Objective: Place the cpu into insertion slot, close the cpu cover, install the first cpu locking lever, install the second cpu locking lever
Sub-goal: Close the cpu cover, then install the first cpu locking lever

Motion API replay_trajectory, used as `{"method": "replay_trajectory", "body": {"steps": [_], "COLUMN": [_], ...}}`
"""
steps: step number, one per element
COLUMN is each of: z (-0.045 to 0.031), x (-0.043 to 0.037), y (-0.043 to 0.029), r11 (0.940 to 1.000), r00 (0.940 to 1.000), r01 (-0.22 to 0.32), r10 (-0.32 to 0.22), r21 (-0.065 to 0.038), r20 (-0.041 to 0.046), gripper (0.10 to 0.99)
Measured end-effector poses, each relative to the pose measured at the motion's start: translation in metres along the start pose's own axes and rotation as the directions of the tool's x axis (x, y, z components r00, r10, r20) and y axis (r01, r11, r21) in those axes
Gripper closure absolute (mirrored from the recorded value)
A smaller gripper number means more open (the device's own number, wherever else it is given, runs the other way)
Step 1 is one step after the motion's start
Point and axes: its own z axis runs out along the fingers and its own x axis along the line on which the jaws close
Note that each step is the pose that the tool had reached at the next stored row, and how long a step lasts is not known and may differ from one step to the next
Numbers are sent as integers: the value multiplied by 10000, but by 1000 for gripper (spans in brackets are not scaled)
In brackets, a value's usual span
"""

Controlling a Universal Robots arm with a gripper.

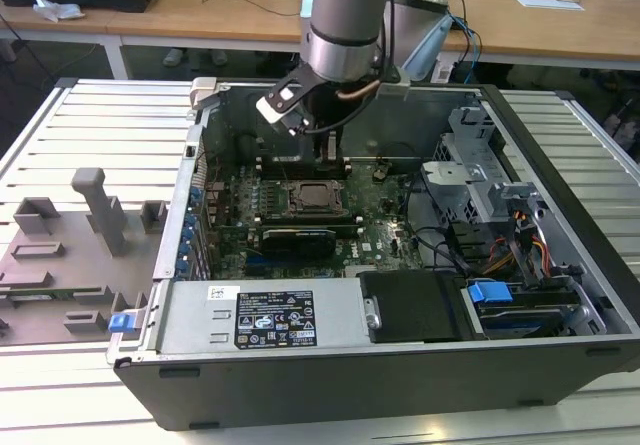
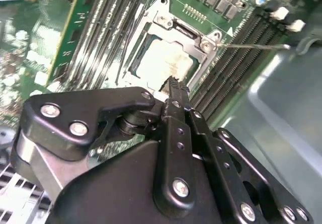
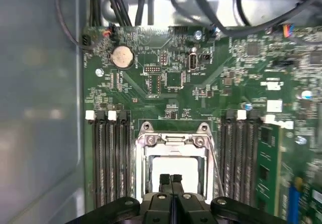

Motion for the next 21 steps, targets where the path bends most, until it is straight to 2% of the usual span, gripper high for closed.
{"method": "replay_trajectory", "body": {"steps": [2,3,4,18,20,21], "z": [-102,-250,-347,-351,-351,-350], "x": [4,10,14,14,14,14], "y": [-5,-12,-17,-17,-17,-17], "r11": [10000,10000,10000,10000,9981,9948], "r00": [10000,10000,10000,10000,9980,9948], "r01": [-4,-6,-6,53,619,1013], "r10": [4,6,6,-53,-619,-1014], "r21": [-1,0,-2,3,27,44], "r20": [33,64,69,73,99,115], "gripper": [980,980,980,980,980,980]}}
